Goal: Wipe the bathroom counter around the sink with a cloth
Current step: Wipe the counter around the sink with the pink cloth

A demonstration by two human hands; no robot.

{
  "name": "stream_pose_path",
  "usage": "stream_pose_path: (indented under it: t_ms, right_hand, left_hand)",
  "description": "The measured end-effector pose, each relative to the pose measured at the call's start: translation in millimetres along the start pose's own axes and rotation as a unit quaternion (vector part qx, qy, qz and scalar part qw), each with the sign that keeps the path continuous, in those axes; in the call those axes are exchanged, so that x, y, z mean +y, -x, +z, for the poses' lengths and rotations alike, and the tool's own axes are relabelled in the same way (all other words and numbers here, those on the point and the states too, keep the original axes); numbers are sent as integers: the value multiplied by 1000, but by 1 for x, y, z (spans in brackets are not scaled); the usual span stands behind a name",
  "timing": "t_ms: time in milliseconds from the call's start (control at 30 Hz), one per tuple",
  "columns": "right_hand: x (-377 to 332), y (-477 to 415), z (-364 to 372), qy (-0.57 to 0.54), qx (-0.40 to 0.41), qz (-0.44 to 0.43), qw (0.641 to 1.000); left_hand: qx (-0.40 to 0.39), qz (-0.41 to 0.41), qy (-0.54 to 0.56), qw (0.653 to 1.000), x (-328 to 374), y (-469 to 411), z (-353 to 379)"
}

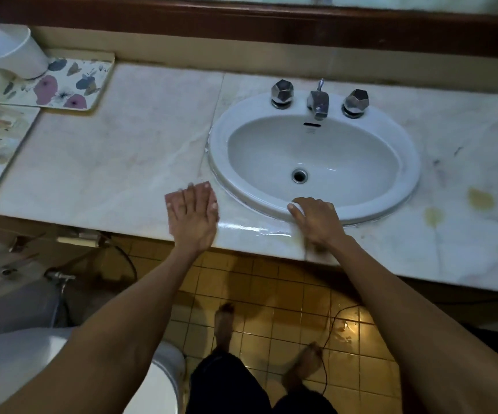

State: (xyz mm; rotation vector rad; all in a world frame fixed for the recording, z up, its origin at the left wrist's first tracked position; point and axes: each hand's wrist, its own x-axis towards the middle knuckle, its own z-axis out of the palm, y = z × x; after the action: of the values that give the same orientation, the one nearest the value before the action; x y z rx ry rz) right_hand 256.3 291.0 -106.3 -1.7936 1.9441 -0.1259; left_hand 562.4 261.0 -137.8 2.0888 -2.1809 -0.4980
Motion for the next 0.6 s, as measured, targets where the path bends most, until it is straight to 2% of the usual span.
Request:
stream_pose_path:
  t_ms: [200,400,600]
  right_hand:
    - [90,24,-28,30,43,-46,998]
    - [135,43,-45,31,57,-101,993]
    - [140,40,-47,8,23,-98,995]
  left_hand:
    - [38,-4,23,999,93,55,47]
    - [46,-43,76,995,192,106,81]
    - [-21,44,51,998,253,131,104]
